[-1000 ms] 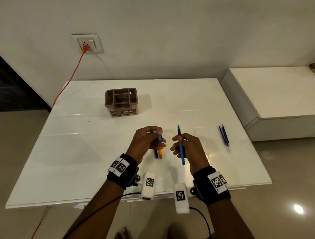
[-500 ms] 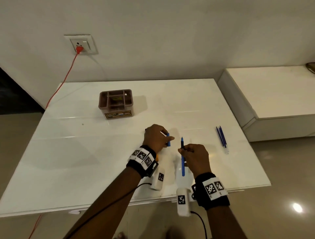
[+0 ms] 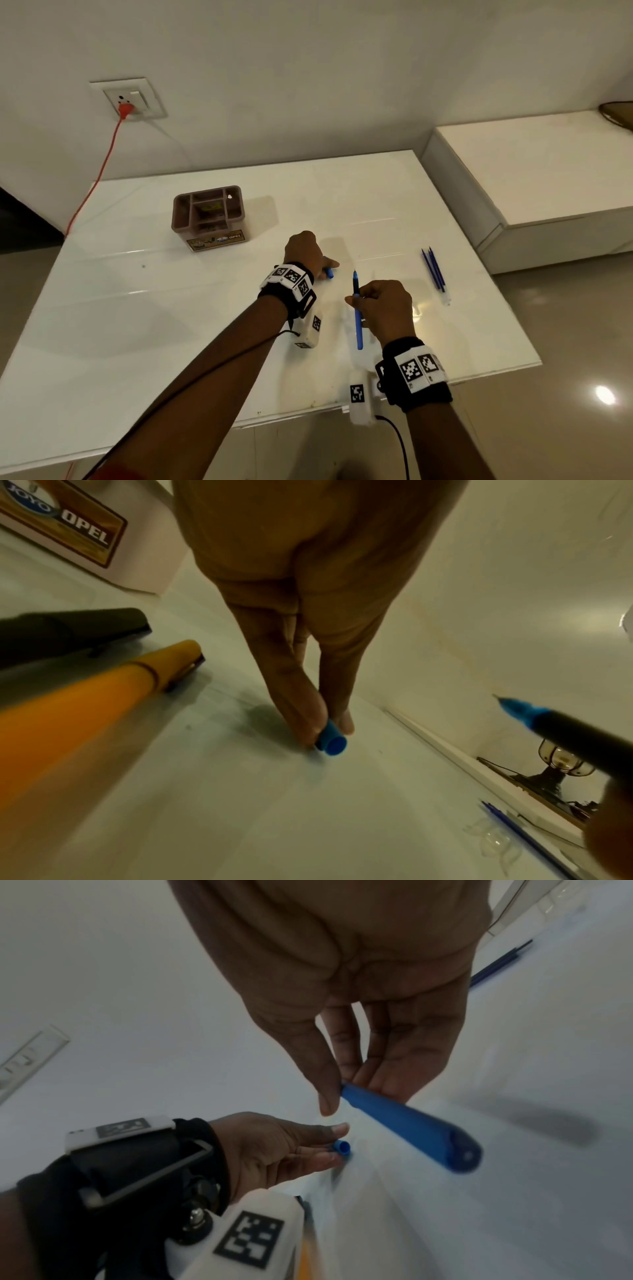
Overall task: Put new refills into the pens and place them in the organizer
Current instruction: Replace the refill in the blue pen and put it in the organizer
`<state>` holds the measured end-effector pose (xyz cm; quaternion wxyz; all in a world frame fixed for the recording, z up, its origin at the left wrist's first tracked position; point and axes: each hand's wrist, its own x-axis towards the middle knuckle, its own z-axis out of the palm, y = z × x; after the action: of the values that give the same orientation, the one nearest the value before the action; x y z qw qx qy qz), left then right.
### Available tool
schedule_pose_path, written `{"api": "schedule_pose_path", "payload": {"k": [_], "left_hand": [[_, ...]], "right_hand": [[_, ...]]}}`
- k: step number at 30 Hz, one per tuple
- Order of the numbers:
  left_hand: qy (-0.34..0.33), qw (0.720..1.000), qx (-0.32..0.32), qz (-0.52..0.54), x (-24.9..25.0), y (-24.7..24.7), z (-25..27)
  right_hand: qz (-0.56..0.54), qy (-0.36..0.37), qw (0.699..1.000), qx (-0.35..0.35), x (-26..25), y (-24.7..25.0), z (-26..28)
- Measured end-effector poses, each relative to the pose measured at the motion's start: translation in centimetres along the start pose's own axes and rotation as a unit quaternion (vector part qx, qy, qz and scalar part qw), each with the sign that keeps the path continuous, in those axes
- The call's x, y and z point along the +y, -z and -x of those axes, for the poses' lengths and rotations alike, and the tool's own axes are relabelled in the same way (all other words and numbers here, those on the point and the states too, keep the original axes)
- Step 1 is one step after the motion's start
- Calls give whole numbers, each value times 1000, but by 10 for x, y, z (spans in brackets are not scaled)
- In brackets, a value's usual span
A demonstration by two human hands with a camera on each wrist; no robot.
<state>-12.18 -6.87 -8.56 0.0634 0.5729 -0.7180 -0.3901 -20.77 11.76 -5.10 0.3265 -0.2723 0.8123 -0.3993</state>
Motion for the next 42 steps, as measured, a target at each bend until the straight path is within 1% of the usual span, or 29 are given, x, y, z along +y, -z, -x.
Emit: {"api": "schedule_pose_path", "payload": {"k": [2,4,6,7,9,10,12,13,16,19,22,24,27,28,29,31,33,34,37,40,42], "left_hand": [[-1,1000,-2,-5,4,6,12],[-29,999,19,19,15,21,40],[-59,991,41,113,20,34,79],[-72,984,39,160,19,40,100],[-64,971,-6,232,10,45,140],[-50,963,-38,261,3,45,156],[-37,943,-92,317,-10,39,175],[-39,933,-105,341,-15,35,179],[-48,917,-134,373,-20,33,179],[-54,906,-153,392,-22,34,177],[-50,897,-162,408,-23,37,175],[-50,890,-178,417,-24,41,172],[-43,866,-194,458,-25,47,170],[-36,861,-199,467,-26,49,170],[-30,861,-207,463,-26,50,172],[-30,878,-230,418,-28,51,176],[-43,893,-247,373,-29,46,181],[-53,900,-242,359,-30,42,183],[-70,922,-193,330,-33,32,182],[-71,936,-165,303,-34,29,179],[-82,945,-153,277,-33,29,180]], "right_hand": [[-3,-5,1000,-5,-2,2,2],[-19,-5,1000,-10,-4,4,6],[-67,-1,997,-35,-11,9,12],[-112,-7,992,-58,-16,12,15],[-202,-29,970,-129,-29,18,27],[-221,-34,960,-170,-35,19,34],[-207,-21,952,-226,-38,16,46],[-191,-9,953,-235,-37,13,50],[-166,9,960,-224,-32,9,55],[-166,6,958,-235,-32,13,53],[-141,7,956,-256,-34,11,51],[-144,11,955,-258,-35,9,51],[-163,16,952,-260,-34,6,51],[-172,19,953,-250,-34,5,52],[-183,23,955,-232,-34,4,52],[-204,30,960,-190,-34,4,50],[-225,29,960,-165,-34,5,46],[-227,30,960,-161,-34,6,45],[-201,52,967,-149,-37,6,45],[-177,95,977,-71,-44,3,42],[-180,115,976,-28,-49,2,37]]}}
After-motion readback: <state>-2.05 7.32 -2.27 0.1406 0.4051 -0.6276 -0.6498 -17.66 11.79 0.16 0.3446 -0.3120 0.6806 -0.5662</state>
